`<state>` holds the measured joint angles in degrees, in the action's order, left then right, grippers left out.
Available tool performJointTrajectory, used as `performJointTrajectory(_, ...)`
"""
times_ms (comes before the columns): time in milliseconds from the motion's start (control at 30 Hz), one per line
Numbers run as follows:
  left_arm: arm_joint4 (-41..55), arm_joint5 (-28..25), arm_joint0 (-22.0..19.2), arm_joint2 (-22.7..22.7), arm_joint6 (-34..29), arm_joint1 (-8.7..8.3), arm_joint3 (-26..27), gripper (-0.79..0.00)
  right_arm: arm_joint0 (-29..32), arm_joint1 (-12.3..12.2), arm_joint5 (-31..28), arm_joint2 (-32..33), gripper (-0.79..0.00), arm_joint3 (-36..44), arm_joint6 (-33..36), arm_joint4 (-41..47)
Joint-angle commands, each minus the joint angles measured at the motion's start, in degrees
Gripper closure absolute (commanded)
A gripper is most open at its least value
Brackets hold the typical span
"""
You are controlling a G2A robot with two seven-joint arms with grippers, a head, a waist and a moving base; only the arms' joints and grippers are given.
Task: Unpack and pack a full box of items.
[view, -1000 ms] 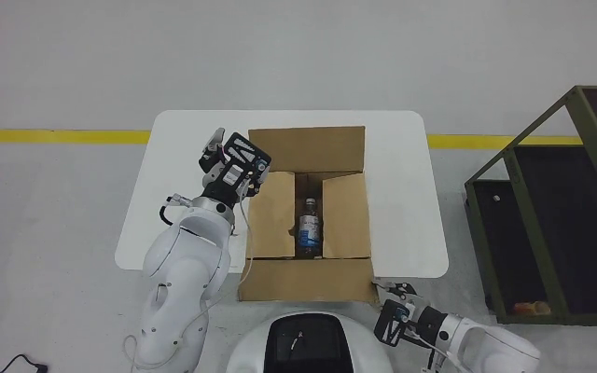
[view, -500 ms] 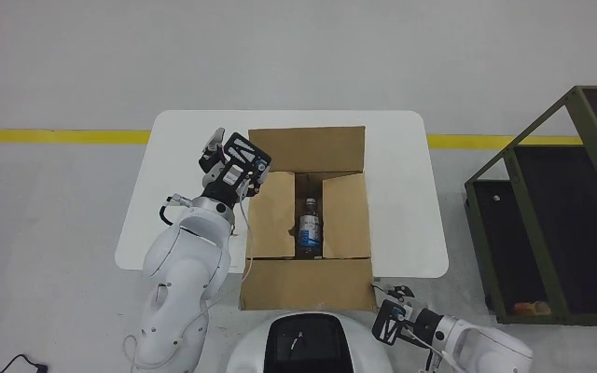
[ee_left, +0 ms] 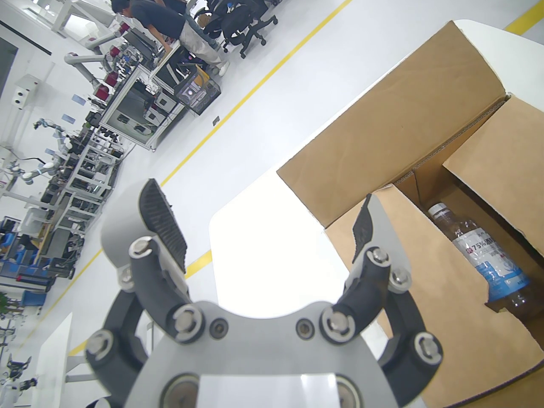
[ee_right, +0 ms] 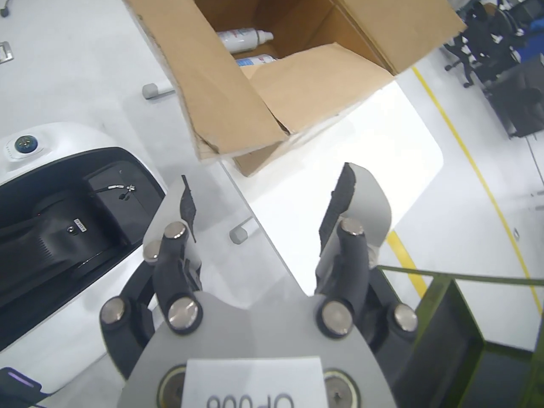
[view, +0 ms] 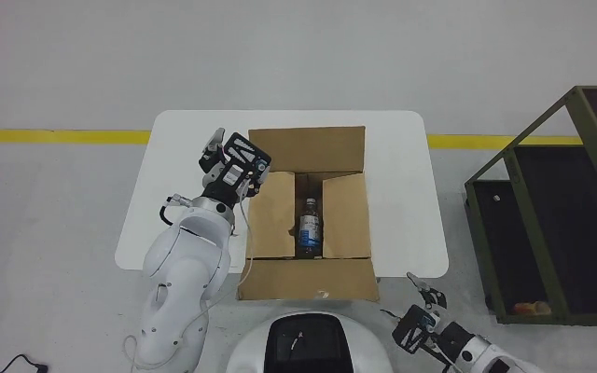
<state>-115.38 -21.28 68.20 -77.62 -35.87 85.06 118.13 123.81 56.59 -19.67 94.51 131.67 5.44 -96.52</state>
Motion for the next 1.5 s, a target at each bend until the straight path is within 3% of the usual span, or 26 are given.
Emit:
performJointTrajectory(0,0.00,0.00,0.00,0.00,0.00,0.00,0.00,-0.785,5.99,0.42,6.46,2.93,-0.699,1.81,-1.24,1.41)
performJointTrajectory(67,0.00,0.00,0.00,0.00,0.00,0.00,0.00,-0.785,10.83,0.92,11.97,5.15,-0.619,2.54,-2.74,2.80)
performJointTrajectory(233,0.00,0.00,0.00,0.00,0.00,0.00,0.00,-0.785,10.83,2.18,16.99,6.11,-0.175,-2.23,-6.57,6.70)
performJointTrajectory(267,0.00,0.00,0.00,0.00,0.00,0.00,0.00,-0.785,10.83,2.37,17.11,6.31,-0.052,-3.01,-6.89,6.40)
performJointTrajectory(300,0.00,0.00,0.00,0.00,0.00,0.00,0.00,-0.785,10.83,2.56,17.10,6.47,0.000,-3.63,-6.92,6.27)
performJointTrajectory(433,0.00,0.00,0.00,0.00,0.00,0.00,0.00,-0.785,10.83,3.53,19.33,7.07,0.000,-5.47,-8.24,6.88)
performJointTrajectory(1467,0.00,0.00,0.00,0.00,0.00,0.00,0.00,-0.785,10.83,3.53,19.33,7.07,0.000,-5.47,-8.24,6.88)
